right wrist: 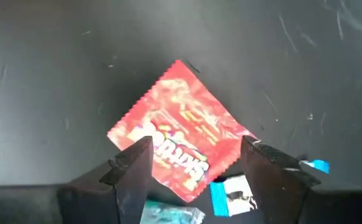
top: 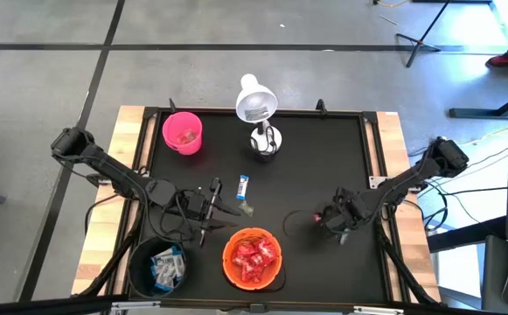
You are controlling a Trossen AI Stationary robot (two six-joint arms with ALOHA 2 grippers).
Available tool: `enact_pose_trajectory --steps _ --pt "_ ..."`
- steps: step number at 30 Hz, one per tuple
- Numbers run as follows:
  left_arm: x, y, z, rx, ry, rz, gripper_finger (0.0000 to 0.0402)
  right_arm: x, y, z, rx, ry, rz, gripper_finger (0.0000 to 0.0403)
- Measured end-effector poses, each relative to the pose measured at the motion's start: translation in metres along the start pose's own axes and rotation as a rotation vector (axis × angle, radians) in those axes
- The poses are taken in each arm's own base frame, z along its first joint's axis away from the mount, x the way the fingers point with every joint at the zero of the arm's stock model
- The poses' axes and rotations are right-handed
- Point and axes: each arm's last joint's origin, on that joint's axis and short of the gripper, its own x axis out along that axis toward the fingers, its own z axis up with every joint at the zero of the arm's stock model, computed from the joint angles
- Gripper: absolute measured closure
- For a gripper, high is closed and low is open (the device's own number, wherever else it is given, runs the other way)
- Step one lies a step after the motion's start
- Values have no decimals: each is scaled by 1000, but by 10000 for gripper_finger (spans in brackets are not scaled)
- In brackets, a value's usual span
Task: Sort candy
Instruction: Put the red candy into the orange bucket
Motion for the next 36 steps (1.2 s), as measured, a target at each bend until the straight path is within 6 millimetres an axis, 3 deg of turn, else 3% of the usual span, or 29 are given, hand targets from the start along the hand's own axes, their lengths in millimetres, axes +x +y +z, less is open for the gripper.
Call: enact_pose_trajectory --steps 4,12,18,29,36 --pt "0 0 0 1 4 0 288 13 -16 -7 71 -3 21 164" --pt "0 1 -1 2 6 19 288 45 -25 -17 119 -29 116 164" --pt "0 1 -1 2 7 50 288 51 -28 -21 142 -27 114 172" --pt "0 2 -1 3 12 56 288 47 -25 -18 129 -42 114 321" --pt "0 4 -1 4 13 88 288 19 -9 6 79 -141 183 371"
